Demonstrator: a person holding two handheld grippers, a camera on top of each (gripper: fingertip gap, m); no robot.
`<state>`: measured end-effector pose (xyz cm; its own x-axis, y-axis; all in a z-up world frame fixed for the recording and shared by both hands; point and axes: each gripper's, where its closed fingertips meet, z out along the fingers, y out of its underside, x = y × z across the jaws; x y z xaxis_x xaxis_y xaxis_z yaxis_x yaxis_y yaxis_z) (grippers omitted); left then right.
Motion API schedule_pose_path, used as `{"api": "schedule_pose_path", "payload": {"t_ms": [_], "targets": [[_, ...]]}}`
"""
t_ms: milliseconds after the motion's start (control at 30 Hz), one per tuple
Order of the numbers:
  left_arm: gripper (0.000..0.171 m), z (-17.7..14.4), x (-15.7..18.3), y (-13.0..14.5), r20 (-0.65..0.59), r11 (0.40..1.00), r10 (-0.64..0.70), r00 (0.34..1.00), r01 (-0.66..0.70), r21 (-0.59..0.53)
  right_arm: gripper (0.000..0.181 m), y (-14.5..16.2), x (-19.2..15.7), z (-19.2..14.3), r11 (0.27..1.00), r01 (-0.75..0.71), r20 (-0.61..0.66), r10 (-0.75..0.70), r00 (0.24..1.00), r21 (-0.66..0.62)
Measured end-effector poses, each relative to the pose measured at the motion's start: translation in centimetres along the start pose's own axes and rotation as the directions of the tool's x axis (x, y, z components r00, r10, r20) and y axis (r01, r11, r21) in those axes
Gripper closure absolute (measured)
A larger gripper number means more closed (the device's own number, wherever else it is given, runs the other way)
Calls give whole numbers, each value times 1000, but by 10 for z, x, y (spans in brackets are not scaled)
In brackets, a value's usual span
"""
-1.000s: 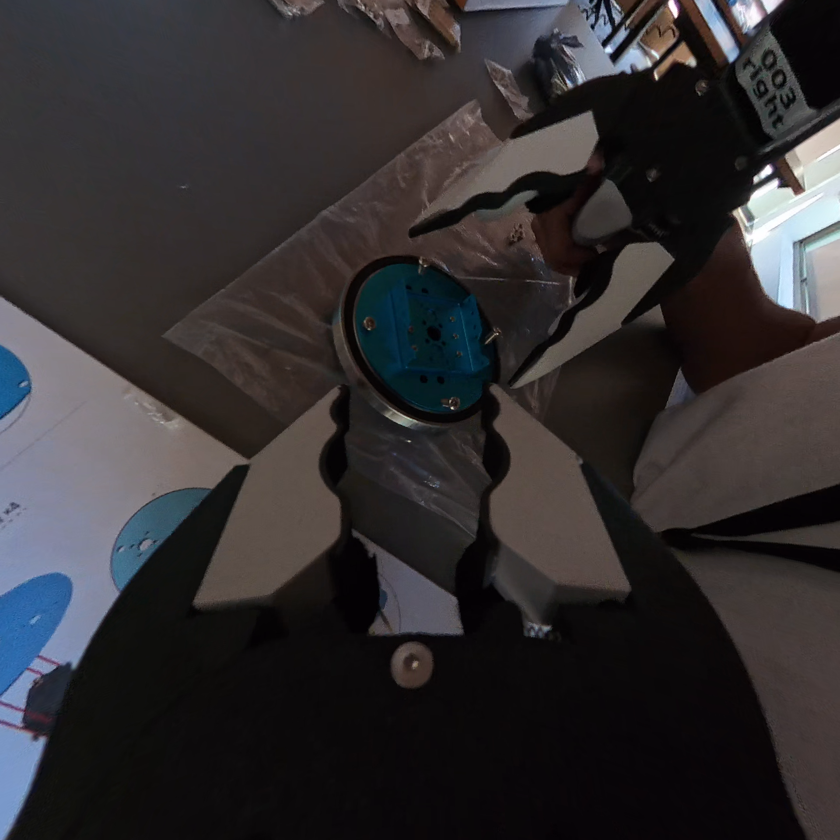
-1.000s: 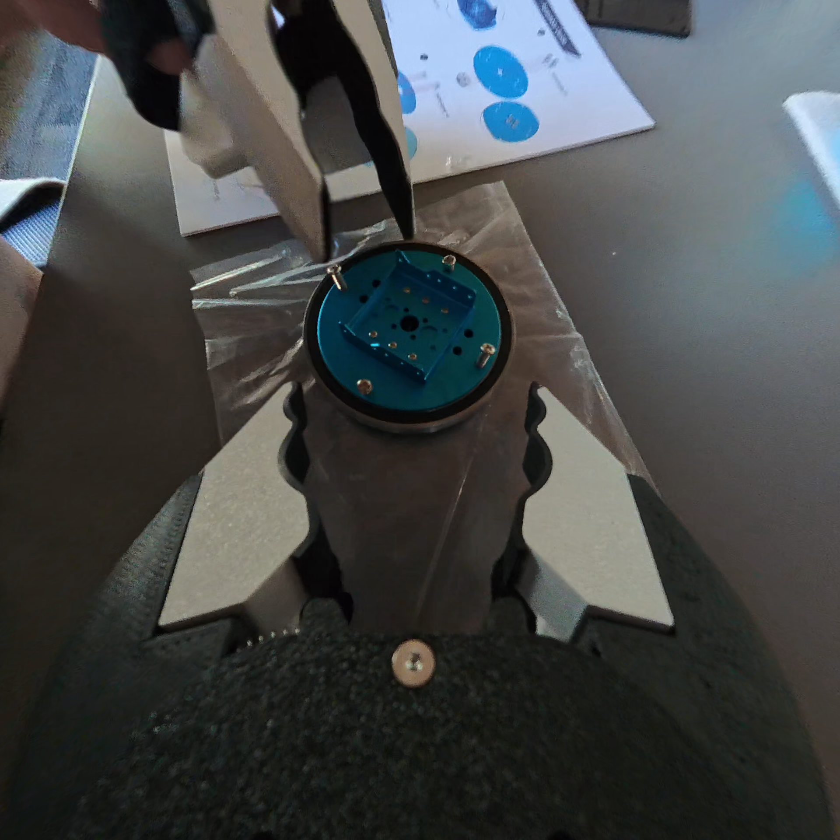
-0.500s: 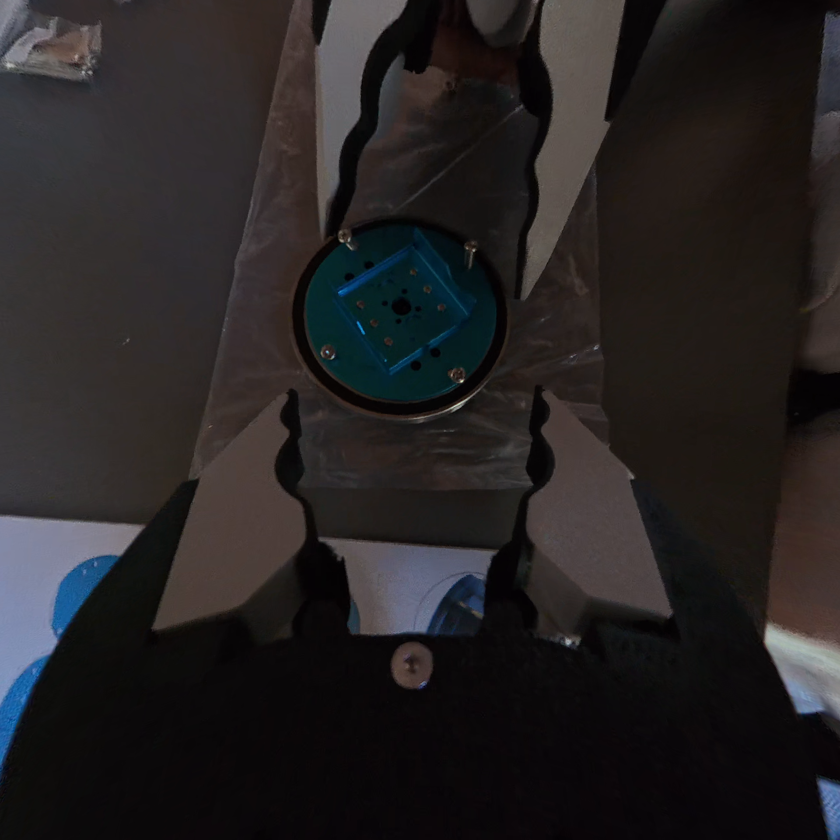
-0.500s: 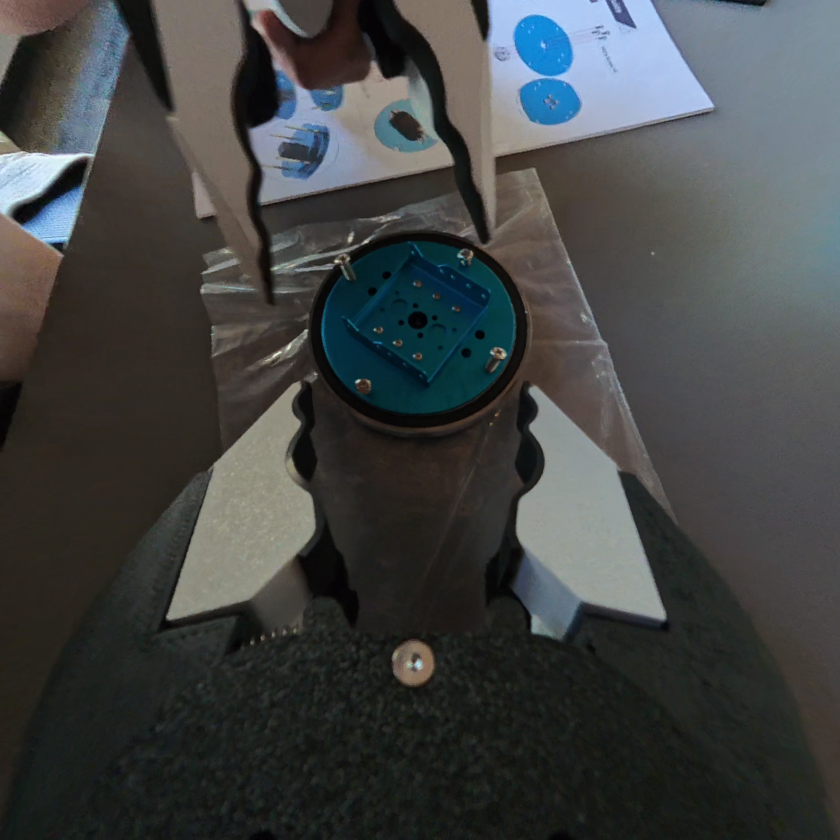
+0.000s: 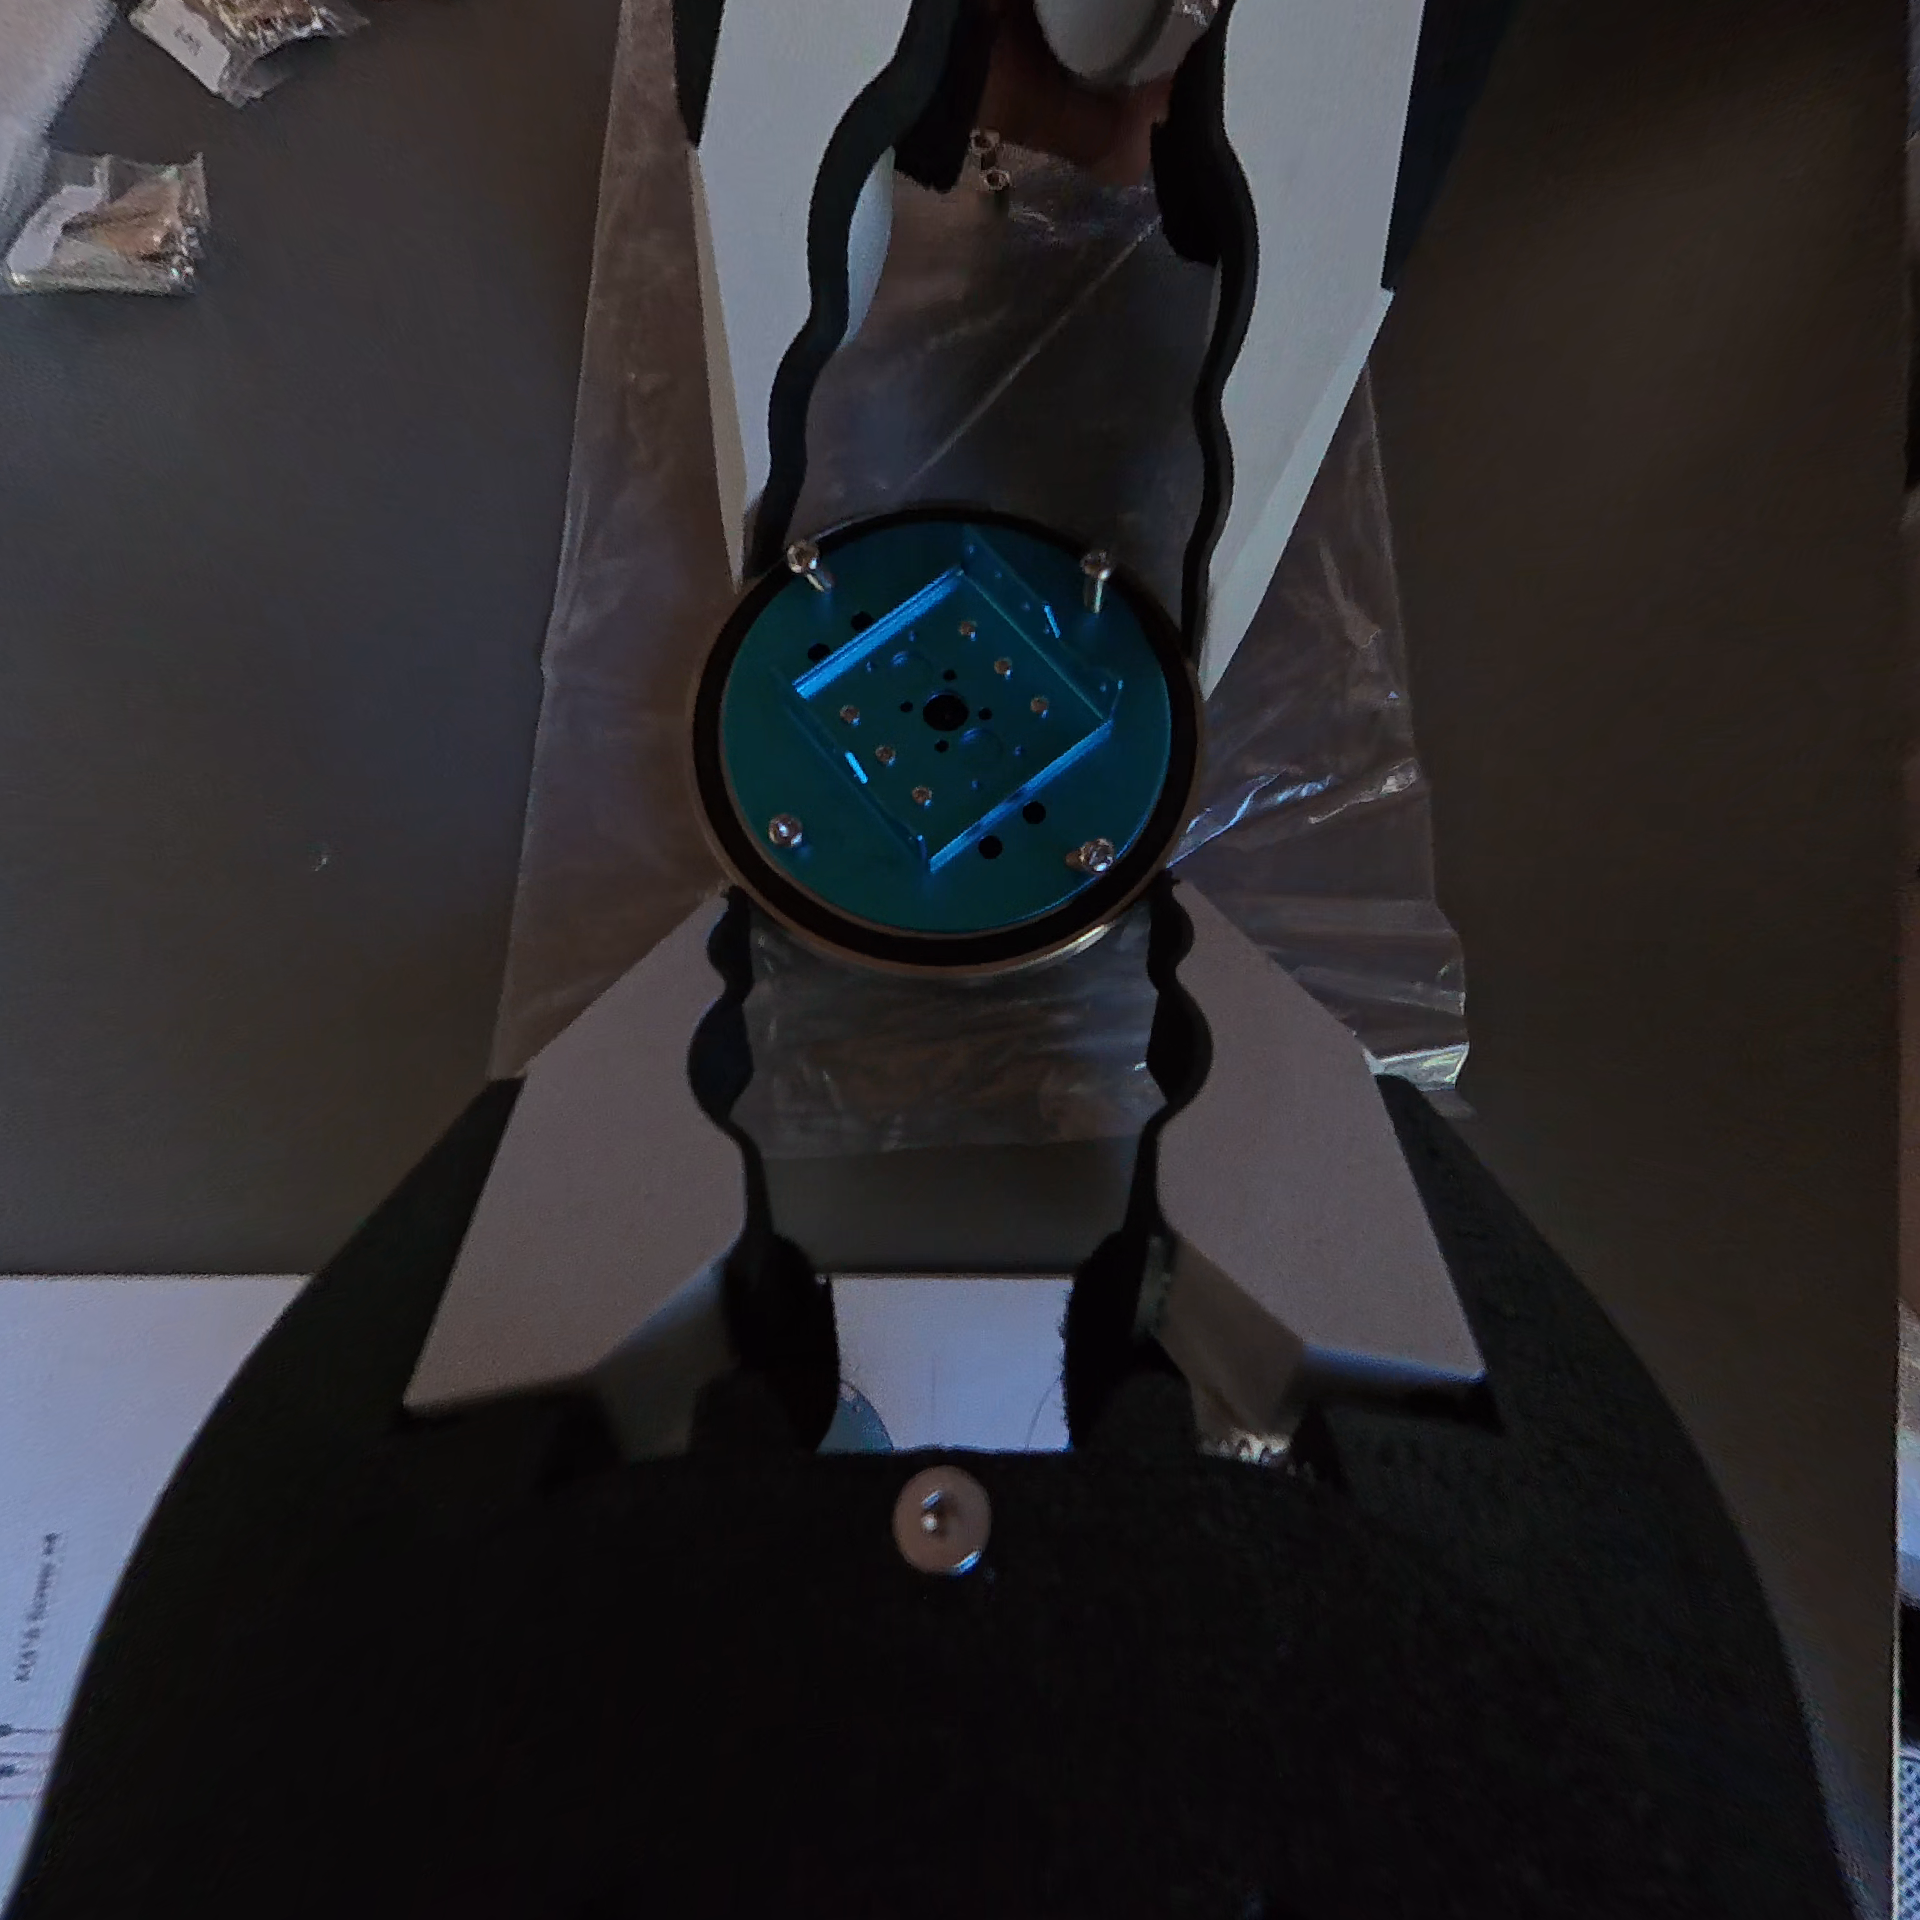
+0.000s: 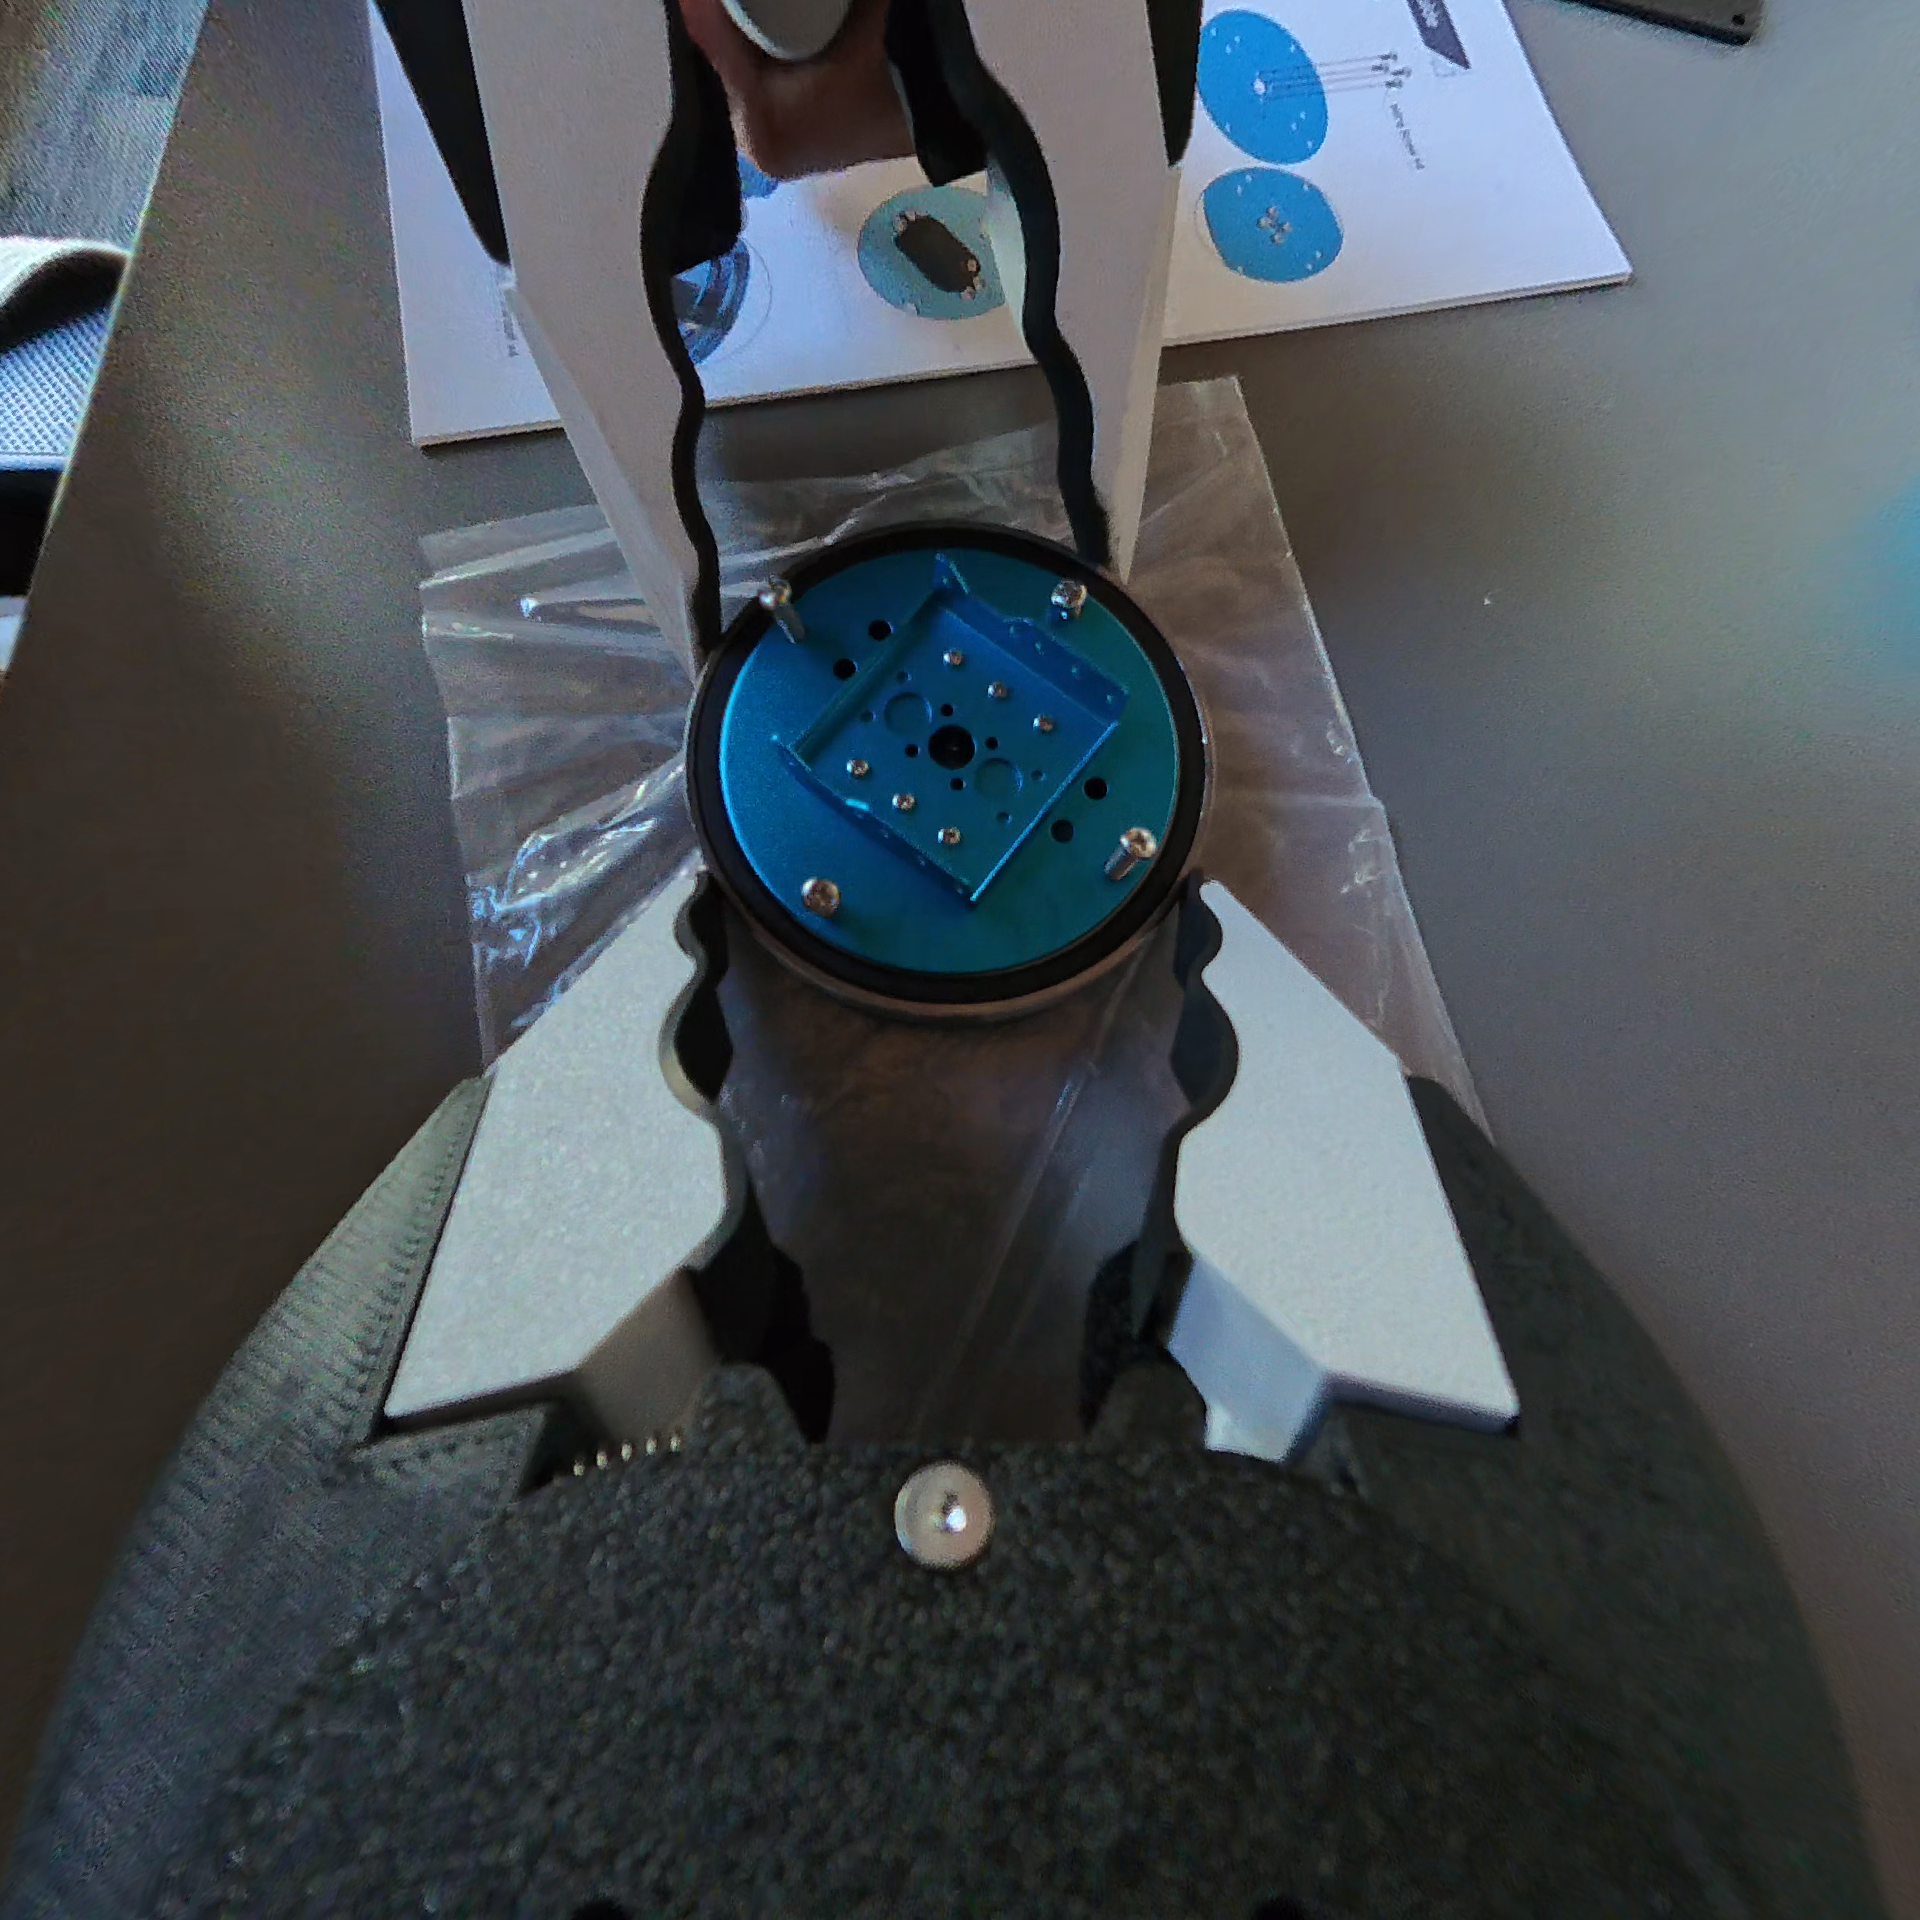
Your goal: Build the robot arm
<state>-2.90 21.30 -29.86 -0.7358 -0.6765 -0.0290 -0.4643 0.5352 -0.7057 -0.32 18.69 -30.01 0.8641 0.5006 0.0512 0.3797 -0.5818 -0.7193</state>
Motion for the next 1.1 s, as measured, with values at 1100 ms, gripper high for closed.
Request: {"api": "schedule_pose_path", "payload": {"t_ms": [1100], "targets": [[79, -6, -20, -16, 242, 998, 23, 970, -36, 52, 123, 7, 40, -46, 880, -475, 135, 471, 872, -3]]}}
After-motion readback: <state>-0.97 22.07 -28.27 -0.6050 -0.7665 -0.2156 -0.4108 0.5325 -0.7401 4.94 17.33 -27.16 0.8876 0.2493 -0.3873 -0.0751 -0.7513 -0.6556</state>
